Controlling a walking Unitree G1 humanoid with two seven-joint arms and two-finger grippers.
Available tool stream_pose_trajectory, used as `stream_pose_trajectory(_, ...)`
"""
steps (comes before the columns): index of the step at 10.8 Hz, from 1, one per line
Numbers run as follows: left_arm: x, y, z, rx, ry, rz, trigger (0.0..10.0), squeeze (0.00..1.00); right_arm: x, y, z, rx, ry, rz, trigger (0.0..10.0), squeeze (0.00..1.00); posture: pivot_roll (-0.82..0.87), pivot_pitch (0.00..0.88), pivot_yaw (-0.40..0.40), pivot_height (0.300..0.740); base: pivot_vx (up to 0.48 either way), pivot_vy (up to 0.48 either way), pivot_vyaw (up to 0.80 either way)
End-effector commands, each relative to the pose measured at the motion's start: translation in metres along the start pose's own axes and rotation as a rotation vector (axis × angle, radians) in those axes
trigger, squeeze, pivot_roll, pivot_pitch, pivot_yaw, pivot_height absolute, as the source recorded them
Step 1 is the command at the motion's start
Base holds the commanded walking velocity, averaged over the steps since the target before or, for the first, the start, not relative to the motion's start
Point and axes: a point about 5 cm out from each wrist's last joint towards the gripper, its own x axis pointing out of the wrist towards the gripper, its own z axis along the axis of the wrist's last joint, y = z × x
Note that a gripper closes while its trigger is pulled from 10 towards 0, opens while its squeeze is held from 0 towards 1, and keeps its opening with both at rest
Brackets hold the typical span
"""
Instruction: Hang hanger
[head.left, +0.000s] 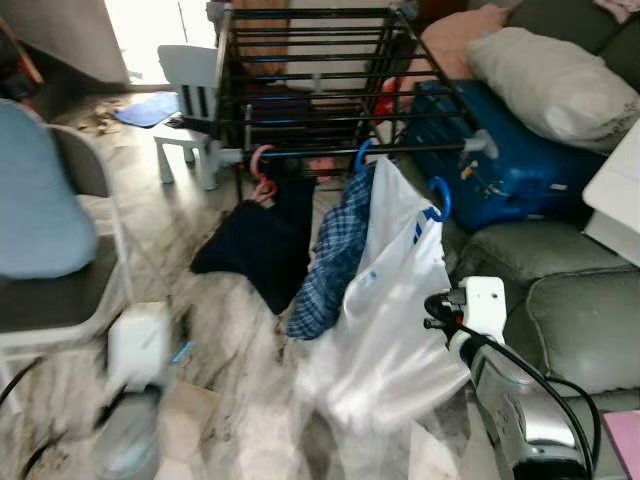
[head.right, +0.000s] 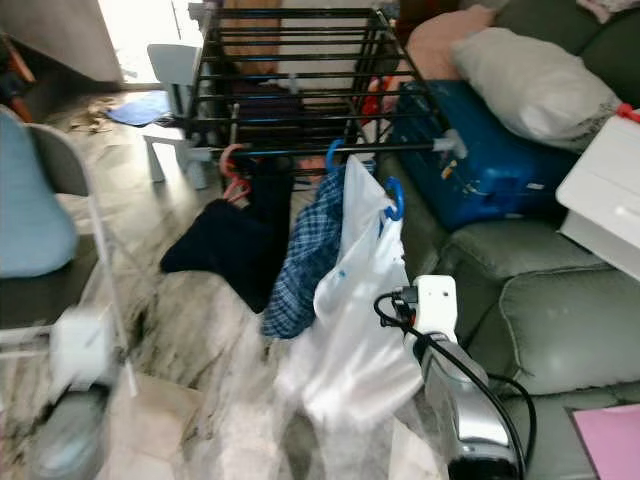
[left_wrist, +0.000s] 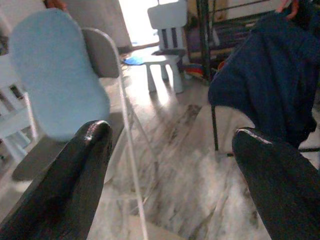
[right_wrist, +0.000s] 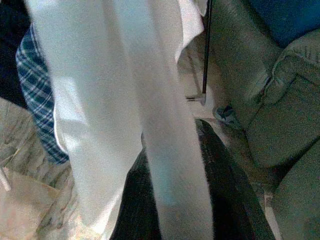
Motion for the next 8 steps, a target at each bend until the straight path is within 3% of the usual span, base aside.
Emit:
stream_pose_trajectory(1,0.003,-0.003,0.006,-0.021,-0.024,-0.009,10.0,0.00,-0.001,0.000,0.012,-0.004,-0.050,-0.005,10.0,0.00,-0.10,0.000,-0.016,0.740,0.000,0.000,0.00)
stream_pose_trajectory(3,0.010,-0.012,0.016,-0.042,-0.058,-0.051,10.0,0.00,0.001,0.010,0.013,-0.006,-0.044,0.020,10.0,0.00,-0.10,0.000,-0.009,0.740,0.000,-0.353,0.00)
stream_pose_trajectory(6,0.014,-0.014,0.019,-0.048,-0.070,-0.065,10.0,0.00,0.000,0.008,0.010,-0.005,-0.029,0.026,10.0,0.00,-0.10,0.000,-0.003,0.740,0.000,-0.383,0.00)
stream_pose_trajectory(8,0.015,-0.012,0.018,-0.052,-0.064,-0.044,10.0,0.00,0.000,0.009,0.007,-0.013,-0.008,0.040,10.0,0.00,-0.10,0.000,-0.004,0.740,0.000,0.000,0.00)
